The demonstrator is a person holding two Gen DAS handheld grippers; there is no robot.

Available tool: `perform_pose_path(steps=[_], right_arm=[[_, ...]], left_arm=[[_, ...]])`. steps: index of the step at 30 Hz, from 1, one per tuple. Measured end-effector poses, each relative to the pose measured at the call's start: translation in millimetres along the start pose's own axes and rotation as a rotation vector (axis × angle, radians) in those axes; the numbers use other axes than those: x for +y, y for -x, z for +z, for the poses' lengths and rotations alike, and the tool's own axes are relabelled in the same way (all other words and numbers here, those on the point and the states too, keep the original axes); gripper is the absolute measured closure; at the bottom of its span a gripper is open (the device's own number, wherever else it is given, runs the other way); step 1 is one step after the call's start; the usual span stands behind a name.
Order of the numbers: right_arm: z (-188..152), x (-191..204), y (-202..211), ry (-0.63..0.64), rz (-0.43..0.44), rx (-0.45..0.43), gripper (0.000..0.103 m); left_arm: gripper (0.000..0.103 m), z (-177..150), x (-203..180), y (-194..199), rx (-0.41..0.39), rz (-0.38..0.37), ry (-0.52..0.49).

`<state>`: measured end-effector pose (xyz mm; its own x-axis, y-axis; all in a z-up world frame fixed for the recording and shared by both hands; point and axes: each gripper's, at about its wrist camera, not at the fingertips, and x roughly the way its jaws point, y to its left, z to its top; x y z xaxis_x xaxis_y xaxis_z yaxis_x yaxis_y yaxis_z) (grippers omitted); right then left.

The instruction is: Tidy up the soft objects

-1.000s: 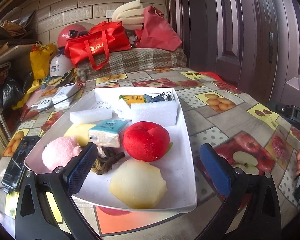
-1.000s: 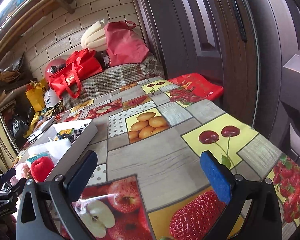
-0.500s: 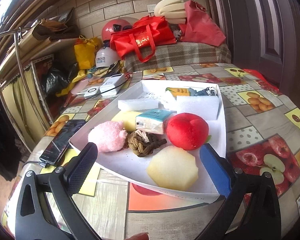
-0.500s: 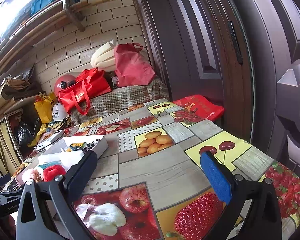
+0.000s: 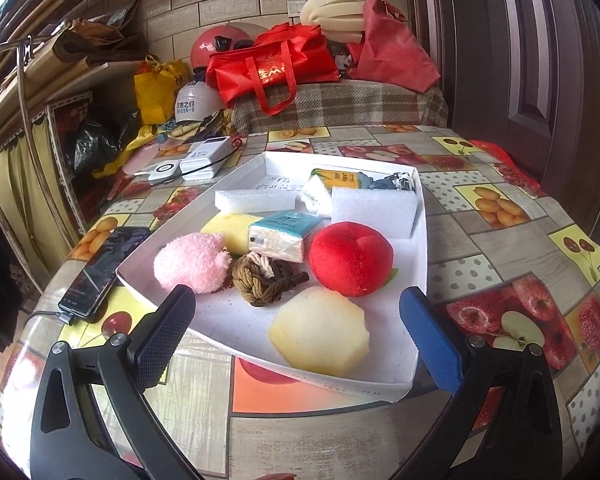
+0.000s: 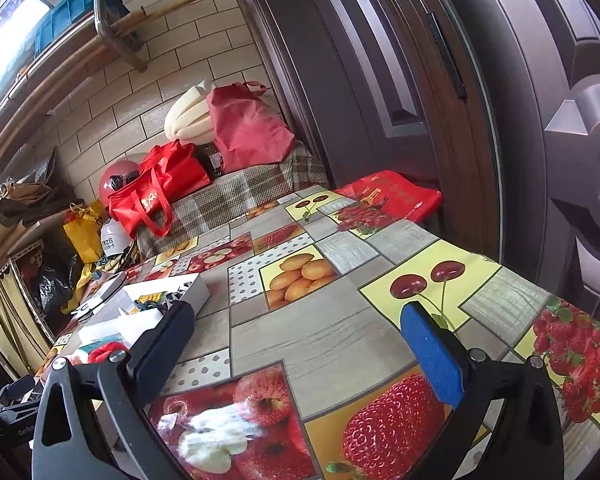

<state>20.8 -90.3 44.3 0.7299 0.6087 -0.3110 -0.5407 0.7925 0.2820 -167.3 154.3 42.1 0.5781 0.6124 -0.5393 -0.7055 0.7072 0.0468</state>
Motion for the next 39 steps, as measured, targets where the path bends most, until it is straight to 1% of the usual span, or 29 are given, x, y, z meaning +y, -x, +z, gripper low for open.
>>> perform_pose_path(steps=[9, 14, 25, 39], right_arm=[[0, 0, 0, 0.000, 0.001, 0.000, 0.000], [0, 0, 0, 0.002, 0.001, 0.001, 0.000], [0, 0, -1, 0.005, 0.001, 0.001, 0.000], [0, -1, -1, 0.005, 0.000, 0.004, 0.000]], left_arm=[[0.000, 5, 6, 5, 0.009, -0.012, 0.027], [0.000, 6, 8, 5, 0.006, -0.005, 0.028], [0.000, 9, 3, 17, -0.042, 0.006, -0.004], [0.000, 10, 7, 15, -0.018, -0.017, 0.017]])
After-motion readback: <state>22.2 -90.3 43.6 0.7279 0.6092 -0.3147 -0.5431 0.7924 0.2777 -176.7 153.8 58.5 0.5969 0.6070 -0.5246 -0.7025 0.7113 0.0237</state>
